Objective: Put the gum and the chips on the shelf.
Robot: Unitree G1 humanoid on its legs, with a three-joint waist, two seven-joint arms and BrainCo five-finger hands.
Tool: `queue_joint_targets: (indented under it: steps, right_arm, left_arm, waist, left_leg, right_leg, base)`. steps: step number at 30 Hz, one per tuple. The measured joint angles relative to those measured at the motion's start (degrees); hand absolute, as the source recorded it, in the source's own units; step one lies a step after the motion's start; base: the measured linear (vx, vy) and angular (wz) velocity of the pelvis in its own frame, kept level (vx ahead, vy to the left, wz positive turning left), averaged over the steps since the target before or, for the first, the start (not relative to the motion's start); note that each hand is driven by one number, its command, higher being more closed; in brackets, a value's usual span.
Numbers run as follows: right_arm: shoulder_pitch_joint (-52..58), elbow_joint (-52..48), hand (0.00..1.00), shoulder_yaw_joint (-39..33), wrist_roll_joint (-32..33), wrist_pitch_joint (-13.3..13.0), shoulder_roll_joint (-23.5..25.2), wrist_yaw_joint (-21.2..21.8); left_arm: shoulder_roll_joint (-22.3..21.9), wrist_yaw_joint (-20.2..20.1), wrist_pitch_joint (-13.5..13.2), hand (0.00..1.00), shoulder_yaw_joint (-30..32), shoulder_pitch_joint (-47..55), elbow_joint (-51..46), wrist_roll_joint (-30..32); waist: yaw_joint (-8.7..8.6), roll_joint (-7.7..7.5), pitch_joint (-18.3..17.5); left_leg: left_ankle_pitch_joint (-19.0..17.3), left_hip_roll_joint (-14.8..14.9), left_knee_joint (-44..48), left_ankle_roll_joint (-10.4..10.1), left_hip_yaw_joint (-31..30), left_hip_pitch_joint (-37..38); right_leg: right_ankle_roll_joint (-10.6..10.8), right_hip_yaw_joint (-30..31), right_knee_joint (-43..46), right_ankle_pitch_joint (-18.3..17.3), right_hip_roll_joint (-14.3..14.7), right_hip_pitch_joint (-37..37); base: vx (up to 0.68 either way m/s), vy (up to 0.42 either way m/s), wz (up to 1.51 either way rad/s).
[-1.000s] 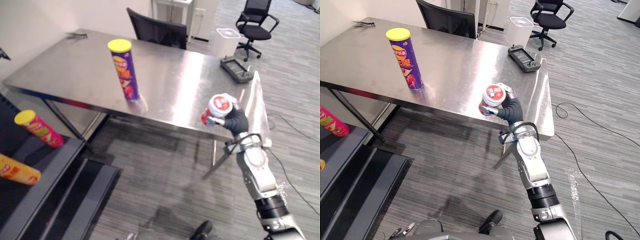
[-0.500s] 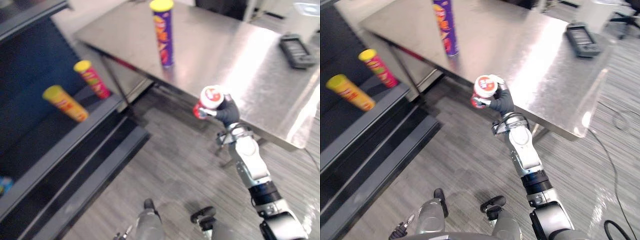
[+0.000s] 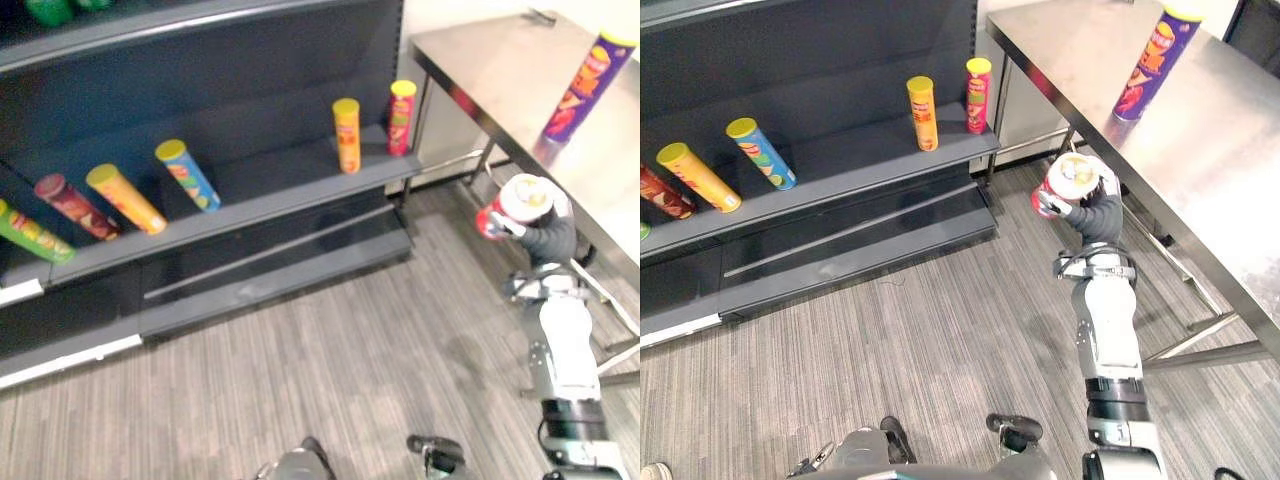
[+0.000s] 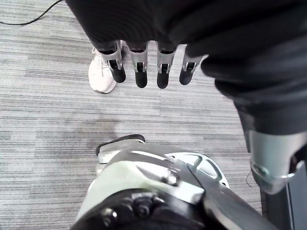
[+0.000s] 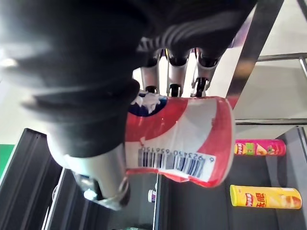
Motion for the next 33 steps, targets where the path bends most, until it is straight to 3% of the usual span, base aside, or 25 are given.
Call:
queue_joint_targets:
  steps: [4, 11, 17, 21, 23, 25, 26, 27, 28, 29, 31, 32, 33]
  right_arm:
    - [1.6, 0.0, 1.00, 0.1, 0.0, 0.4, 1.1, -0.7]
    - [1.8, 0.2, 1.00, 0.1, 0.0, 0.4, 1.2, -0.5]
    - [1.8, 3.1, 1.00, 1.1, 0.0, 0.4, 1.3, -0.2]
    - [0.9, 4.5, 1.00, 5.5, 0.0, 0.4, 1.2, 0.8]
    - [-0.3, 4.6, 1.00, 7.4, 0.0, 0.4, 1.2, 1.1]
    - [-1.6, 4.6, 1.00, 9.0, 0.0, 0.4, 1.1, 1.3]
    - [-2.0, 4.5, 1.00, 9.5, 0.0, 0.4, 1.1, 1.6]
    - [-2.3, 4.4, 1.00, 9.8, 0.0, 0.4, 1.0, 2.3]
    - [-2.4, 4.4, 1.00, 9.8, 0.0, 0.4, 1.1, 2.6]
    - [-2.8, 4.5, 1.00, 10.6, -0.1, 0.4, 1.2, 3.6]
    - [-1.7, 3.8, 1.00, 10.5, 0.0, 0.3, 1.3, 3.6]
    - [-0.7, 3.3, 1.00, 10.4, 0.0, 0.3, 1.2, 3.6]
    - [-0.2, 2.8, 1.00, 10.4, 0.0, 0.3, 1.2, 3.6]
  left_arm:
    - [0.9, 0.0, 0.1, 0.00, 0.1, 0.5, 0.3, -0.1]
    - [0.8, -0.1, 0.1, 0.00, 0.2, 0.5, 0.2, -0.1]
    - [0.9, -0.2, -0.1, 0.00, 1.2, 0.6, -0.8, -0.8]
    - [0.8, -0.2, -1.0, 0.00, 1.0, 0.6, -2.7, -1.2]
    - [0.9, -0.2, -1.3, 0.00, 0.9, 0.6, -3.4, -1.4]
    - [0.9, -0.2, -1.4, 0.00, -0.3, 0.9, -4.2, -4.3]
    - [0.9, -0.2, -1.4, 0.00, -1.2, 1.0, -4.4, -5.4]
    - [1.0, -0.2, -1.4, 0.00, -2.1, 1.1, -5.2, -5.7]
    - [1.0, -0.2, -1.5, 0.00, -2.7, 1.1, -6.0, -5.7]
    - [1.5, -0.1, -1.5, 0.00, -3.5, 1.1, -7.1, -5.7]
    - [1.5, -0.1, -1.6, 0.00, -3.8, 1.2, -6.9, -5.8]
    - [1.3, -0.2, -1.6, 0.00, -3.9, 1.6, -6.6, -5.7]
    - [1.2, -0.2, -1.7, 0.00, -3.9, 1.7, -6.5, -5.7]
  waist:
    - [0.72, -1.93, -0.9]
    - [1.74, -1.96, -1.6]
    - [3.08, -2.75, -2.7]
    - [3.98, -2.90, -2.8]
    - [5.58, -2.85, -2.8]
    - [6.37, -2.78, -2.9]
    - [6.32, -2.68, -2.9]
    - [5.84, -2.03, -2.7]
    - [6.02, -1.39, -2.3]
    - [6.00, -1.19, -2.1]
    - [4.79, -0.99, -2.0]
    - [3.75, -0.92, -1.9]
    - [3.31, -1.09, -1.8]
  left_leg:
    - [0.6, -1.5, -3.0, 0.7, 0.0, 1.5]
    - [3.9, -1.7, -7.0, -0.2, -0.2, 2.6]
    - [4.1, -0.3, -4.3, -0.3, -2.1, 0.9]
    - [0.6, 3.7, 6.2, 0.7, -4.8, -4.1]
    - [-1.5, 5.0, 10.4, 1.3, -6.2, -6.0]
    - [-4.5, 3.8, 12.8, 2.5, -9.1, -7.7]
    - [-5.1, 2.7, 13.0, 3.3, -10.7, -8.4]
    - [-5.8, 1.2, 13.0, 4.4, -13.6, -9.2]
    - [-6.2, 0.7, 12.9, 4.7, -15.3, -9.8]
    - [-6.2, -0.4, 12.1, 5.4, -18.4, -10.6]
    - [-5.7, -3.7, 10.2, 6.3, -21.3, -9.6]
    - [-5.5, -6.8, 9.3, 7.1, -23.1, -8.1]
    - [-5.4, -8.1, 8.9, 7.2, -24.0, -7.4]
  right_leg:
    - [0.7, 3.8, 0.0, 0.6, -0.5, -0.2]
    - [0.8, 5.1, 0.1, 0.6, 0.6, -0.4]
    - [1.6, 4.6, 0.1, 1.2, 1.3, 0.8]
    - [2.2, 3.4, 0.7, 1.6, 2.3, 3.5]
    - [2.8, 3.3, 1.3, 2.1, 2.2, 4.7]
    - [1.8, 5.1, 5.3, 4.4, -1.0, 6.9]
    - [0.2, 8.8, 7.8, 7.3, -3.2, 6.6]
    - [-1.4, 18.0, 11.4, 12.0, -5.5, 3.9]
    - [-0.5, 25.7, 12.9, 10.8, -5.2, 0.8]
    - [4.4, 43.8, 15.4, 2.2, -0.1, -6.0]
    - [6.0, 54.6, 15.9, -4.0, 4.5, -8.3]
    - [6.2, 57.8, 15.9, -6.4, 6.2, -8.5]
    - [6.3, 58.9, 15.7, -7.3, 6.6, -8.7]
  base:
    - [-0.12, 0.150, 0.05]
    - [-0.03, 0.071, 0.03]
    - [0.01, 0.043, 0.15]
    - [0.00, 0.071, 0.48]
    - [-0.05, 0.136, 0.44]
    - [-0.08, 0.270, 0.86]
    - [-0.05, 0.386, 1.16]
    - [-0.03, 0.338, 0.93]
    - [0.01, 0.287, 1.06]
    - [0.02, 0.175, 0.84]
    - [0.07, 0.125, 1.27]
    - [0.11, 0.103, 1.38]
    - [0.13, 0.096, 1.33]
